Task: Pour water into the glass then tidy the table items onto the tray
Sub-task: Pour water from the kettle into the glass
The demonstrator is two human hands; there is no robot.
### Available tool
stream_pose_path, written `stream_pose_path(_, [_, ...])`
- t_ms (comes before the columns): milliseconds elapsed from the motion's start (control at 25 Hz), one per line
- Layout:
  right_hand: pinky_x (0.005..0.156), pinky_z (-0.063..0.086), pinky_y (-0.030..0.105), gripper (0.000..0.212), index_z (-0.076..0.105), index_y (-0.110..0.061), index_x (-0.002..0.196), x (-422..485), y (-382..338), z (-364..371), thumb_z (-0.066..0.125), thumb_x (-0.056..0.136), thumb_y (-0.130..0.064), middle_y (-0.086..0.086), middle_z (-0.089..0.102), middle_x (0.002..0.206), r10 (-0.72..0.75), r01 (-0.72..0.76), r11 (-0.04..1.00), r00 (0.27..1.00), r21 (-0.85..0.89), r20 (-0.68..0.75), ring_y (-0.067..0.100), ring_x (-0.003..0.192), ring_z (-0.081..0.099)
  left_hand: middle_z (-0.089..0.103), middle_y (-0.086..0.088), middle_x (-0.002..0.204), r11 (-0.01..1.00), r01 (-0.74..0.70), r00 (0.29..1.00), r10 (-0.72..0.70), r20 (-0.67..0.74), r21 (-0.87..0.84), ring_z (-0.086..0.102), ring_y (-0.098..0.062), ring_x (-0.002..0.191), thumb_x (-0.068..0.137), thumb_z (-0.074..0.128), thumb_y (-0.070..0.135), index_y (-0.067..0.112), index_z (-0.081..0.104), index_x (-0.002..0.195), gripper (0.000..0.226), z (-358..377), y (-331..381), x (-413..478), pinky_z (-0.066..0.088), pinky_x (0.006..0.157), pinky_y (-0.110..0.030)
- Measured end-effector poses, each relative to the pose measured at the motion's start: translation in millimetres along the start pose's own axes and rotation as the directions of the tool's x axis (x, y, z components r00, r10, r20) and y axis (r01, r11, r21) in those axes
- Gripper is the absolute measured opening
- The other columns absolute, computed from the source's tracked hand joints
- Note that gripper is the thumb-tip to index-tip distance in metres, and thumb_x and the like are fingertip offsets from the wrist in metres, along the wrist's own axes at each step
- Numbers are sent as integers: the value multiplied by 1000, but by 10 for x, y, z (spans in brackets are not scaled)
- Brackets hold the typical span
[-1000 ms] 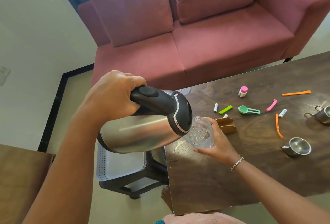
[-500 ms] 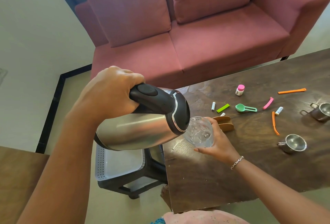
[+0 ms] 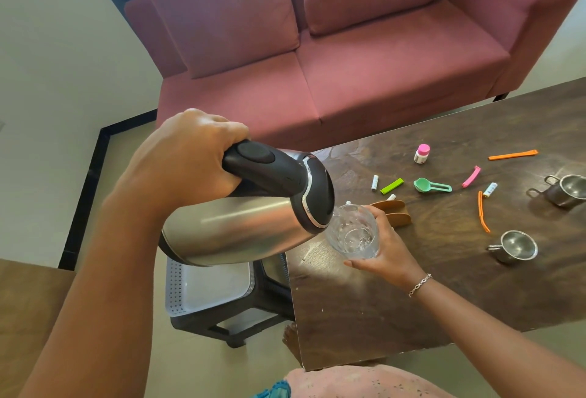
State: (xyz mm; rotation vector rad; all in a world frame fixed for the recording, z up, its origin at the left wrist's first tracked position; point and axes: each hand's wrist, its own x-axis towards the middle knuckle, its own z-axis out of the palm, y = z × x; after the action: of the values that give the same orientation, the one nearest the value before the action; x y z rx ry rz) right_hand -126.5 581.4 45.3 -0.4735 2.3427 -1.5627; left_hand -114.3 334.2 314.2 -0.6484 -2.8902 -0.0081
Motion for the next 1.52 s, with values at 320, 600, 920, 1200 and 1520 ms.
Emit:
stream_pose_path(320, [96, 46, 34, 98, 25, -30, 127, -10, 44, 2, 89, 53, -24, -7, 43, 123, 0, 0, 1000, 1000, -11, -5, 16, 115, 47, 32, 4, 47, 1000, -24, 1000, 24, 2, 5, 31, -24, 41, 53, 53, 8, 8, 51, 52, 2, -19, 35, 18, 39, 38, -34])
stream_pose_path(600, [94, 44, 30, 96, 27, -29, 125, -13, 58, -3, 89, 52, -21, -6, 43, 123, -9, 9, 1000, 1000, 2, -26, 16, 114, 46, 34, 2, 47, 1000, -7, 1000, 7, 6, 25, 33, -26, 41, 52, 53, 9, 6, 54, 53, 3, -44, 11, -1, 40, 39, -34])
stream_pose_path(920, [91, 42, 25, 96, 27, -27, 125, -43, 64, -1, 89, 52, -18, -5, 42, 123, -16, 15, 1000, 999, -7, -28, 15, 114, 45, 33, 2, 46, 999, -13, 1000, 13, 4, 42, 30, -24, 41, 52, 56, 9, 6, 54, 52, 3, -111, 29, -7, 37, 38, -31])
stream_pose_path(1200, [91, 41, 19, 96, 27, -27, 125, -50, 75, -11, 89, 53, -19, -7, 41, 122, -18, 18, 1000, 999, -10, -27, 11, 113, 44, 31, 2, 46, 999, -23, 1000, 22, 18, 43, 28, -24, 40, 52, 56, 8, 7, 51, 51, 6, -143, 65, 18, 35, 39, -28])
stream_pose_path(1520, [93, 43, 25, 97, 26, -27, 125, -50, 85, -30, 89, 52, -17, -5, 41, 123, -17, 17, 1000, 999, 5, -33, 13, 113, 45, 26, 6, 46, 999, -14, 1000, 13, 21, 52, 27, -23, 40, 53, 53, 10, 8, 50, 51, 4, -174, 102, 22, 33, 41, -27])
